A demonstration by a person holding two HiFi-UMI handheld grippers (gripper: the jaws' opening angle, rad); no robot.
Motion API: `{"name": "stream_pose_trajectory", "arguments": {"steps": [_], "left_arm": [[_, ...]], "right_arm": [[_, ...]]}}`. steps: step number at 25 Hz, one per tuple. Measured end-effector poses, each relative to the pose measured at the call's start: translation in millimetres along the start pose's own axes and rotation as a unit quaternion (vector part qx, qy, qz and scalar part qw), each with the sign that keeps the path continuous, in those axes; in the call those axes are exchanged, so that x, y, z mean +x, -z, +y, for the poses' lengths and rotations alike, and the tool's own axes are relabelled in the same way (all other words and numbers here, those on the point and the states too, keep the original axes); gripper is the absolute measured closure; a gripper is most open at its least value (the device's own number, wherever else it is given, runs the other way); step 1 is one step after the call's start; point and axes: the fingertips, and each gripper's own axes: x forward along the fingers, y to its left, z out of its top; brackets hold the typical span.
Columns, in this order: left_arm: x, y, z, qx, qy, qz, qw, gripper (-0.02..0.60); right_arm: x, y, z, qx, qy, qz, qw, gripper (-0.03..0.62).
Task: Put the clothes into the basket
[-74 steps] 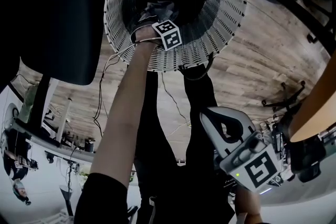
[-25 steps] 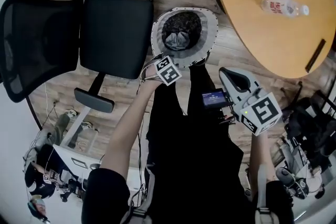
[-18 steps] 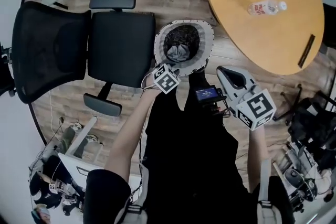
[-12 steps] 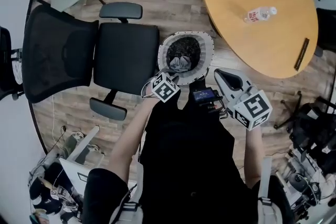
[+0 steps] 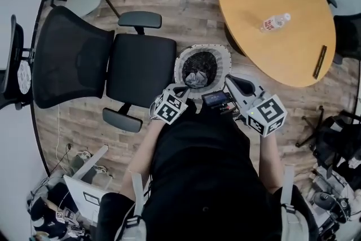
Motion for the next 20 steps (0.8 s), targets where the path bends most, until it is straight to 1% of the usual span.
{"name": "stream_pose_trajectory", "arguments": {"steps": [1,3,5,7,10,12,13,14,17,20], "left_arm": [[-9.5,0.6,2.1,-0.009,-0.004,-0.013,0.9999,0.569],[-31.1,-5.3,5.0,-0.038,-0.009,-0.053,0.9978,0.569],[-54.0,-17.8,5.2,-0.071,-0.006,-0.101,0.9923,0.569],[-77.5,-34.7,4.9,-0.096,0.001,-0.160,0.9824,0.569],[-112.1,-63.5,1.0,-0.117,0.014,-0.251,0.9610,0.569],[-127.2,-76.0,-2.0,-0.118,0.019,-0.288,0.9503,0.569],[-131.1,-79.4,-2.7,-0.113,0.020,-0.298,0.9477,0.569],[-132.7,-81.0,-2.3,-0.108,0.019,-0.302,0.9469,0.569],[-133.3,-81.1,1.9,-0.099,0.016,-0.301,0.9485,0.569],[-136.4,-83.8,1.5,-0.096,0.022,-0.304,0.9476,0.571]], "right_arm": [[0.0,-1.9,3.4,0.003,-0.001,-0.006,1.000,0.578],[-0.8,-6.3,8.9,0.008,-0.009,-0.019,1.000,0.579],[-0.8,-11.2,11.6,0.013,-0.019,-0.029,0.999,0.577],[1.3,-17.8,12.8,0.019,-0.027,-0.041,0.999,0.579],[6.2,-27.0,15.6,0.029,-0.037,-0.054,0.997,0.579],[10.0,-29.2,19.9,0.023,-0.043,-0.050,0.998,0.579],[12.1,-29.3,22.7,0.016,-0.047,-0.045,0.998,0.579],[14.4,-29.6,25.5,0.007,-0.050,-0.039,0.998,0.579],[20.4,-32.5,32.9,-0.014,-0.056,-0.034,0.998,0.579],[22.1,-32.8,35.4,-0.015,-0.058,-0.037,0.998,0.579]]}}
